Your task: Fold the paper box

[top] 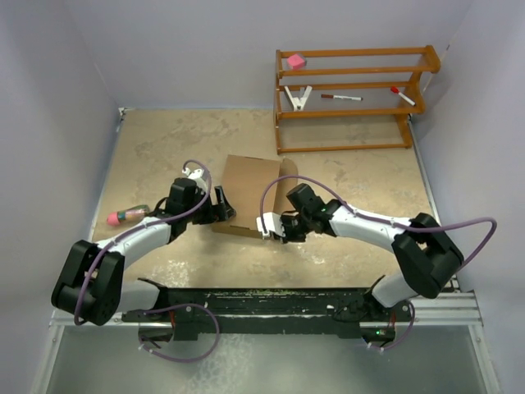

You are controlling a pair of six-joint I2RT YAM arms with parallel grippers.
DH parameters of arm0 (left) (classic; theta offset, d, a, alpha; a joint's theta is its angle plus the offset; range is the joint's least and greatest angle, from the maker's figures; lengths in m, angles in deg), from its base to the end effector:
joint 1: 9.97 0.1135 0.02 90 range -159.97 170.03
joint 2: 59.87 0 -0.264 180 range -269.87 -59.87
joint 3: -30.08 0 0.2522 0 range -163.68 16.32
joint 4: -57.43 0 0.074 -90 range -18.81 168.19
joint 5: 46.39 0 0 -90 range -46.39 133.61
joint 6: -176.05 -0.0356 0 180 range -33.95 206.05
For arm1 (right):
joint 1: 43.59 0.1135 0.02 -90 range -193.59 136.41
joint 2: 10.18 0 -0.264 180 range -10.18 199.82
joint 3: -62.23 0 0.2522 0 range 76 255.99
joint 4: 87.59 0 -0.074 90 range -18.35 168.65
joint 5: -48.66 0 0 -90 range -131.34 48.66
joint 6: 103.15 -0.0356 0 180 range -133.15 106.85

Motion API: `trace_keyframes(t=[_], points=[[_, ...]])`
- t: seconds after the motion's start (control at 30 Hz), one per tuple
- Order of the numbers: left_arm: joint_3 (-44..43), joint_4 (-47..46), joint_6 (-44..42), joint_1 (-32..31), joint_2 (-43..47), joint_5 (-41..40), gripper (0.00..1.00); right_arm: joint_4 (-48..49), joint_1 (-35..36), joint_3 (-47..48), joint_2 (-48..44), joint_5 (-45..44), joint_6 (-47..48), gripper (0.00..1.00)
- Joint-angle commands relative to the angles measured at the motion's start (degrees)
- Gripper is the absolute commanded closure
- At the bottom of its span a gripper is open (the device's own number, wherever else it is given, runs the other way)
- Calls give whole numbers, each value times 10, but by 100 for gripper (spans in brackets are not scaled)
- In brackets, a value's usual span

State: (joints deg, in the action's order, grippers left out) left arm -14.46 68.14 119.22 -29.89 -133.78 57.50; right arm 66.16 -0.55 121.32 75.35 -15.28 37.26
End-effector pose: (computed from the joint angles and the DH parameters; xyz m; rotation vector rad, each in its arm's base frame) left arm 0.2318 -0.0931 0.1736 -0.1393 2.3584 -0.7477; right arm 0.2009 0.2090 0.1801 -1.8920 1.5216 0.5065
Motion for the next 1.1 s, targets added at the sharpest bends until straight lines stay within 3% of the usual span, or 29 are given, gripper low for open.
trace_keyframes(t=[0.0, 0.87, 1.07], points=[[-14, -15, -18, 2, 3, -19, 11, -14, -9, 36, 25, -4, -48, 100], [-24, -27, -20, 2, -22, 25, 13, -18, -20, 84, 36, 10, -129, 100], [-25, -14, -21, 2, -19, 4, 13, -41, -20, 86, 47, -2, -122, 100]])
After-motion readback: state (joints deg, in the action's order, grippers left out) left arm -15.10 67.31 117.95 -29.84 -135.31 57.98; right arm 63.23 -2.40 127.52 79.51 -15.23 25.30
